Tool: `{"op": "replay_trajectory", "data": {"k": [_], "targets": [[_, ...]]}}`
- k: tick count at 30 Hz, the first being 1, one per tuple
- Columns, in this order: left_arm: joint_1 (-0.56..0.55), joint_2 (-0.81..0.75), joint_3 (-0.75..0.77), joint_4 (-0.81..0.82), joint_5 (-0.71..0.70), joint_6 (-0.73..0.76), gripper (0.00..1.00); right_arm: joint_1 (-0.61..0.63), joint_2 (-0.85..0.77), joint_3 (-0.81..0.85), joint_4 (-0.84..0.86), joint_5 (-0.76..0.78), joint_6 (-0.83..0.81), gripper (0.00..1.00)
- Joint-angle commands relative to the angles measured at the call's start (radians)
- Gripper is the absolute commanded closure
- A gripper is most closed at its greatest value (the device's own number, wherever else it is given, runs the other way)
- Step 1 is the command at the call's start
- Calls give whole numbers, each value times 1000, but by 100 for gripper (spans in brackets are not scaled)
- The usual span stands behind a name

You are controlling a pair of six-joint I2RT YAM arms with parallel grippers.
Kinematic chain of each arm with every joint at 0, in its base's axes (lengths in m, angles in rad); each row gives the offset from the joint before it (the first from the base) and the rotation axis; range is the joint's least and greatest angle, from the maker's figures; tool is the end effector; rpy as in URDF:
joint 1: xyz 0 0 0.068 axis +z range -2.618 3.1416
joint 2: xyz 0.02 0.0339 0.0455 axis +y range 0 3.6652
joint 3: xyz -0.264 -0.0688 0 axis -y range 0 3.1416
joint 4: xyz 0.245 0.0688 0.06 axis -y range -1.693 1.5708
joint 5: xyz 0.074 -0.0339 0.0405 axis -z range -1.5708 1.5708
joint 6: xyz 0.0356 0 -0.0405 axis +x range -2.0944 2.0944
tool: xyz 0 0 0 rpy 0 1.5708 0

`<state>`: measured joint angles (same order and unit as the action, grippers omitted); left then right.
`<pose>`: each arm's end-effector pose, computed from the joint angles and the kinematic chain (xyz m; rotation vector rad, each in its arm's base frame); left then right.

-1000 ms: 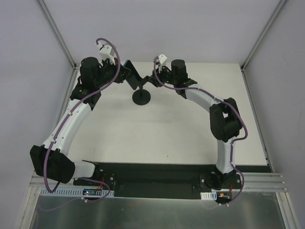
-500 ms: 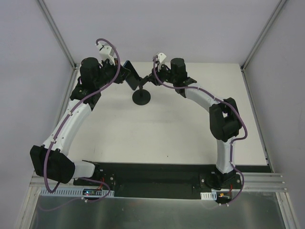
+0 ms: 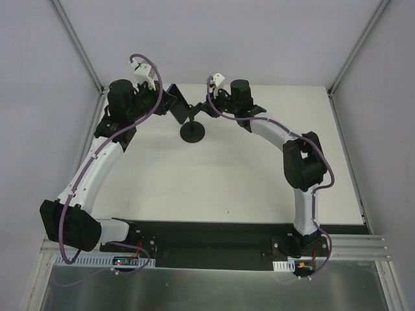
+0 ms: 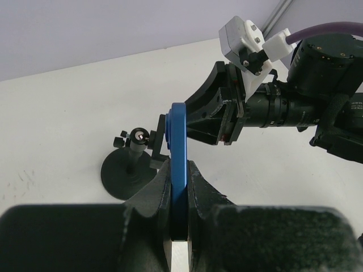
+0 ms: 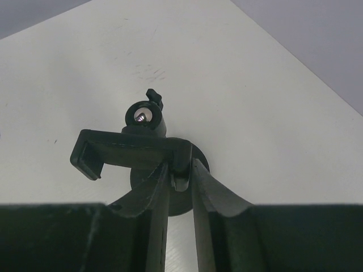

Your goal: Place the phone on the phone stand

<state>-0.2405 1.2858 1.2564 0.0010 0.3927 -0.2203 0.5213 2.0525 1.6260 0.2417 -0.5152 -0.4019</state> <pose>0.2874 -0.0845 0.4166 0.3272 1.6051 -0.6685 0.4191 0.2609 0.2814 -1.1037 1.3733 0.5379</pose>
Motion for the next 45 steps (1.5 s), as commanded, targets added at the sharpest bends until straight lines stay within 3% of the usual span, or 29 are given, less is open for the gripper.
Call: {"op": "replay_trajectory", "data": {"k": [1, 7, 15, 18, 20, 26, 30, 45], "targets": [[9, 1, 29, 85, 54, 6, 100, 3, 15, 69, 22, -40, -5, 80], [7, 52, 12, 154, 155, 32, 100, 11, 6, 68, 34, -45, 3, 99], [-16, 246, 87, 275, 409, 50, 100, -3, -15, 48, 57, -111, 18, 99], [-42, 294, 118, 277, 478, 119, 100, -14, -14, 49, 73, -167, 35, 99], [-49, 337, 144, 249, 593, 191, 100, -24, -11, 55, 71, -216, 40, 100], [-51, 437, 271, 73, 742, 404, 100, -49, -6, 63, 71, -334, 54, 100], [-49, 486, 336, -24, 761, 473, 100, -60, -6, 64, 62, -419, 52, 99], [-54, 547, 371, -29, 867, 490, 100, -66, 3, 78, 30, -543, 51, 100]]}}
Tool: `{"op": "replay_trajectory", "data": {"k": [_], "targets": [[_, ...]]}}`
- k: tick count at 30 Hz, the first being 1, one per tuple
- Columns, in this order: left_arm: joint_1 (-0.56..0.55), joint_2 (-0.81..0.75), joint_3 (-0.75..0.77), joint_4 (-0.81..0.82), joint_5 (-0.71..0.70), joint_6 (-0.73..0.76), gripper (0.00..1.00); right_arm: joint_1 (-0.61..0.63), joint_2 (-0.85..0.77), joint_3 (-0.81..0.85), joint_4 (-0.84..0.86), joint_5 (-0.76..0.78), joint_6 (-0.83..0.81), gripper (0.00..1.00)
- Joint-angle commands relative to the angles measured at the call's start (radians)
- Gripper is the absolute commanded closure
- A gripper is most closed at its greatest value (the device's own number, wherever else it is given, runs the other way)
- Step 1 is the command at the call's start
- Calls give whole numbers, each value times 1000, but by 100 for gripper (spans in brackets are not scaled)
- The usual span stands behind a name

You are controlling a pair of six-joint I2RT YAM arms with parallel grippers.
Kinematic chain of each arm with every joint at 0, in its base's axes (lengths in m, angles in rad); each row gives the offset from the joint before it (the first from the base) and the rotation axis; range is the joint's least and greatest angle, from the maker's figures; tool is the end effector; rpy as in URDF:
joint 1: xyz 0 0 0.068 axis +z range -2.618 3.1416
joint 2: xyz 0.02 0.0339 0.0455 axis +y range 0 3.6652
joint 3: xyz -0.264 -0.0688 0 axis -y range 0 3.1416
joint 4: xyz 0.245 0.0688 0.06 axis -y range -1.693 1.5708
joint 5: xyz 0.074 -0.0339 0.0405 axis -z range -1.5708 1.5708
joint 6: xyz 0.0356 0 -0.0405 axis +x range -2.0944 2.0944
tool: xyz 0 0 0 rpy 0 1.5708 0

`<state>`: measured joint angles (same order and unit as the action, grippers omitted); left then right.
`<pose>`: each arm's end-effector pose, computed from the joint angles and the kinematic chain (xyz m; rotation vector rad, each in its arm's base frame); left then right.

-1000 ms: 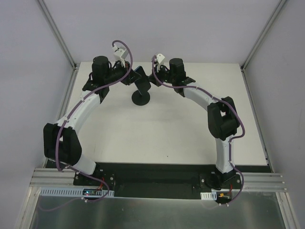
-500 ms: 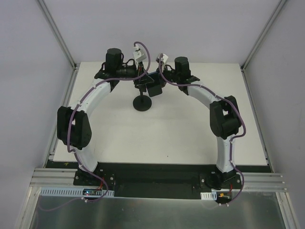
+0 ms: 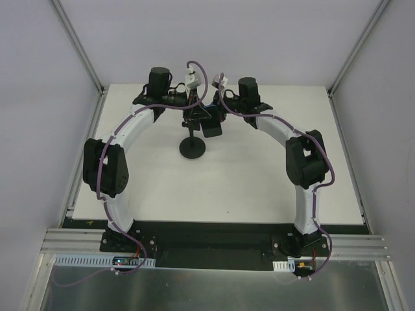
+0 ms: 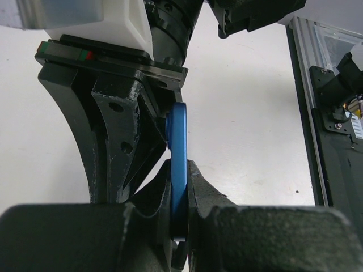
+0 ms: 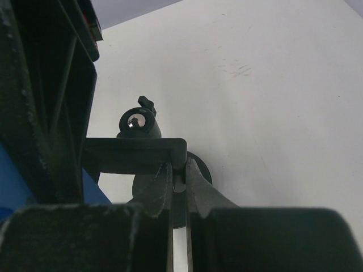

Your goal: Place the phone on the phone stand

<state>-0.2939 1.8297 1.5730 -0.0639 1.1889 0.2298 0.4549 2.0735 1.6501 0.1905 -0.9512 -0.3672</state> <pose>0.3949 -0.1540 0.3370 1.2019 1.3823 -1.1504 0.4250 0.2402 0.2770 -1.2839 1.2527 0.9124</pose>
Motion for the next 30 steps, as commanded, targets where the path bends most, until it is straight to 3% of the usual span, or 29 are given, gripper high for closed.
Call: {"op": "replay_trajectory", "data": {"k": [1, 13, 18, 21, 22, 25, 26, 30], "targets": [[1, -1, 45, 35, 51, 52, 100, 1, -16, 59, 75, -112, 16, 100], [30, -41, 30, -43, 58, 111, 100, -18, -24, 57, 70, -178, 27, 100], [30, -72, 19, -148, -40, 180, 100, -25, -36, 44, 72, -155, 33, 100], [6, -131, -23, -145, -231, 189, 100, -25, -55, 11, 118, -49, 57, 99], [-10, -156, -36, -131, -396, 187, 100, -25, -73, -34, 182, 54, 100, 100], [-50, -214, -114, -54, -532, 119, 100, -18, -113, -125, 323, 255, 183, 99], [-51, -234, -145, 41, -596, 94, 100, -18, -124, -145, 345, 294, 189, 100], [-77, -317, -263, 119, -759, 74, 100, 7, -191, -252, 417, 508, 183, 100]]}}
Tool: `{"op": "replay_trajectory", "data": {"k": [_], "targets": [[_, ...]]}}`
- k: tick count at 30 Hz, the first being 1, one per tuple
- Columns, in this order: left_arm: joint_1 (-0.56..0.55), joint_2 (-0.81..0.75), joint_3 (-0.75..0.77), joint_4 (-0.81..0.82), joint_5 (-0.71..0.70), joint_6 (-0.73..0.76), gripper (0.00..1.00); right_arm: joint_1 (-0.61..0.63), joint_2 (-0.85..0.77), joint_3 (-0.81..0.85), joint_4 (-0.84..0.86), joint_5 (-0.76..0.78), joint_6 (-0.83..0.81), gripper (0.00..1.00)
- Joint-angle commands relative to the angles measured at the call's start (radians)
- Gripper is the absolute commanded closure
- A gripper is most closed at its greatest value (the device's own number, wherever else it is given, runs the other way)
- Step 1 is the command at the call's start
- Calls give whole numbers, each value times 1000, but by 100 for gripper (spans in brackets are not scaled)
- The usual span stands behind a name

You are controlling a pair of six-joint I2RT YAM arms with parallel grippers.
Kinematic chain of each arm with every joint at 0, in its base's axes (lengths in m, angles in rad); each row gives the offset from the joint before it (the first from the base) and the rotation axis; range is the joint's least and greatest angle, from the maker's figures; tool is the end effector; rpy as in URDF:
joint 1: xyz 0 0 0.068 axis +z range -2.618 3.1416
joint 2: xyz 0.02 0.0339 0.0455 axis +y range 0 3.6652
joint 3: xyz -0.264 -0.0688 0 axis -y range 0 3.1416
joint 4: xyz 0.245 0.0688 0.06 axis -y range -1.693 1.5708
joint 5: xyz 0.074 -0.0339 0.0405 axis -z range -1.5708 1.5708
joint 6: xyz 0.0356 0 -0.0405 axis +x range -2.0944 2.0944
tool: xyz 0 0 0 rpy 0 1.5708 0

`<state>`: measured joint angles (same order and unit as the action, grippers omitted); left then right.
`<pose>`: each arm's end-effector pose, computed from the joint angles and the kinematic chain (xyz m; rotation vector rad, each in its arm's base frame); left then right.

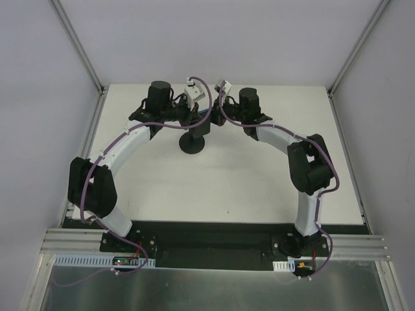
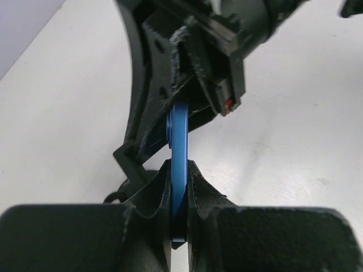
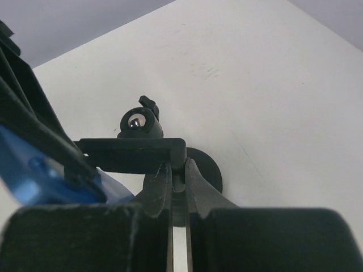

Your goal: Place the phone on the phone stand

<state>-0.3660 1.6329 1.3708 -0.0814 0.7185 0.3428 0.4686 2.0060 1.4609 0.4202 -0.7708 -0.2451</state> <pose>0.3497 -0.1591 0.3375 1.0847 1.5421 -0.6993 0.4087 0.2347 0.2648 -1.1131 1.3200 0.8154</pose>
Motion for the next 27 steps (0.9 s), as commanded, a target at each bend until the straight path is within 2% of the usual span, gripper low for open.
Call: {"op": "replay_trajectory", "data": {"k": [1, 3, 5, 6, 7, 9, 10, 16, 22, 26, 27], "targets": [[-7, -142, -71, 144, -327, -41, 100, -2, -147, -77, 205, 381, 61, 100], [-14, -162, -129, 230, -449, -56, 100, 27, -170, -119, 222, 453, 72, 100], [-21, -176, -163, 284, -543, -64, 100, 57, -200, -145, 232, 626, 70, 100], [-25, -177, -192, 329, -638, -71, 100, 94, -211, -172, 241, 704, 69, 100], [-27, -174, -206, 353, -681, -89, 100, 113, -229, -184, 250, 832, 72, 100], [-28, -165, -222, 376, -775, -106, 100, 175, -248, -218, 258, 962, 69, 100], [-30, -153, -223, 394, -804, -135, 100, 198, -268, -230, 261, 1079, 66, 100], [-31, -117, -236, 445, -875, -171, 100, 324, -311, -289, 276, 1258, 95, 100], [-33, -125, -239, 450, -892, -182, 100, 389, -363, -321, 268, 1289, 95, 99], [-33, -114, -227, 439, -901, -186, 100, 424, -386, -399, 413, 1265, 12, 37], [-30, -111, -222, 428, -904, -191, 100, 418, -398, -410, 431, 1263, -8, 32]]}}
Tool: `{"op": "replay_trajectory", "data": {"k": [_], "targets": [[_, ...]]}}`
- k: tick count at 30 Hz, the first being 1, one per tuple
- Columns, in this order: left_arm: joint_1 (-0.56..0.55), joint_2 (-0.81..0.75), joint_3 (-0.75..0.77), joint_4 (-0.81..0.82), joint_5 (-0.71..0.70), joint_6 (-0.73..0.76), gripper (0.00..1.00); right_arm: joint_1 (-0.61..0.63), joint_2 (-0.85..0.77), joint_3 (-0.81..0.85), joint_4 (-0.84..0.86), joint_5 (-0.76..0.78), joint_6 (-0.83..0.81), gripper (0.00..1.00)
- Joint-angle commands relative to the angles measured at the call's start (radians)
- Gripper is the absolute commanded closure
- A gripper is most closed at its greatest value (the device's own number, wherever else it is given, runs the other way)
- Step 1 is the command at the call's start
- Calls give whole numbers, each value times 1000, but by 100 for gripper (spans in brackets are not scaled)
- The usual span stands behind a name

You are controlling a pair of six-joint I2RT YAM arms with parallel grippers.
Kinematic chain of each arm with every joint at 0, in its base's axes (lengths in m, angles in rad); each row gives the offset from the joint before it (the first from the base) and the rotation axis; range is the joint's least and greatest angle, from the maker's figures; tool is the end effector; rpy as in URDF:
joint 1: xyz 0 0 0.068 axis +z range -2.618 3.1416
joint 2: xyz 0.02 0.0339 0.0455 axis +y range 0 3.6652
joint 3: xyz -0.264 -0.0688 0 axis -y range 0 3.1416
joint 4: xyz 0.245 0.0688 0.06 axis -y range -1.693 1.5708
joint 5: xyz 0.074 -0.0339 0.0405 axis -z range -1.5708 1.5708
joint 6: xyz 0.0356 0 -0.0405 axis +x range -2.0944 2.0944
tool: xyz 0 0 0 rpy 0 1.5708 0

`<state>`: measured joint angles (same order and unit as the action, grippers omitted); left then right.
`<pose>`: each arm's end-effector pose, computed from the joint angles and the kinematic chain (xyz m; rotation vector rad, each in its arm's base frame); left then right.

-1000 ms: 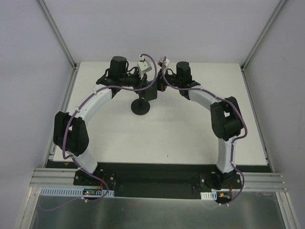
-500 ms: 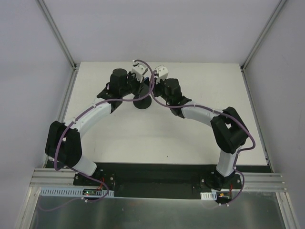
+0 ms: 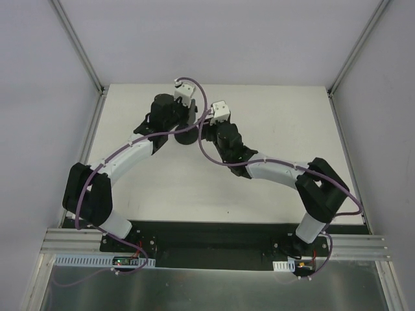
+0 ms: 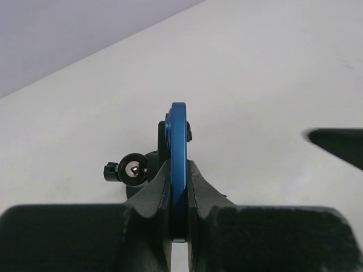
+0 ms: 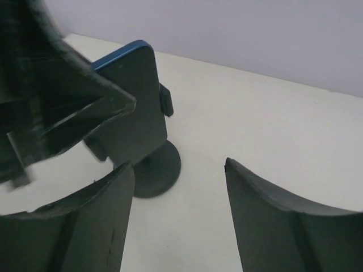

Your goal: Place the phone on the phone stand

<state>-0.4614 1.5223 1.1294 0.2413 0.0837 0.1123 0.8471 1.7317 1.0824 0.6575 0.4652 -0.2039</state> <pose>0.3253 -0.1650 0.3223 0.5498 1.6435 -0.3297 0.2765 0.2888 0.2746 -0.4492 1.4994 0.1430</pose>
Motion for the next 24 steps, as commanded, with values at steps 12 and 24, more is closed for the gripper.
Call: {"op": "replay_trajectory", "data": {"k": [12, 24], "targets": [[102, -25, -2, 92, -332, 7, 100, -180, -152, -161, 274, -140, 43, 27], [243, -157, -118, 99, -399, -229, 100, -264, -81, -90, 243, -452, 127, 26]]}}
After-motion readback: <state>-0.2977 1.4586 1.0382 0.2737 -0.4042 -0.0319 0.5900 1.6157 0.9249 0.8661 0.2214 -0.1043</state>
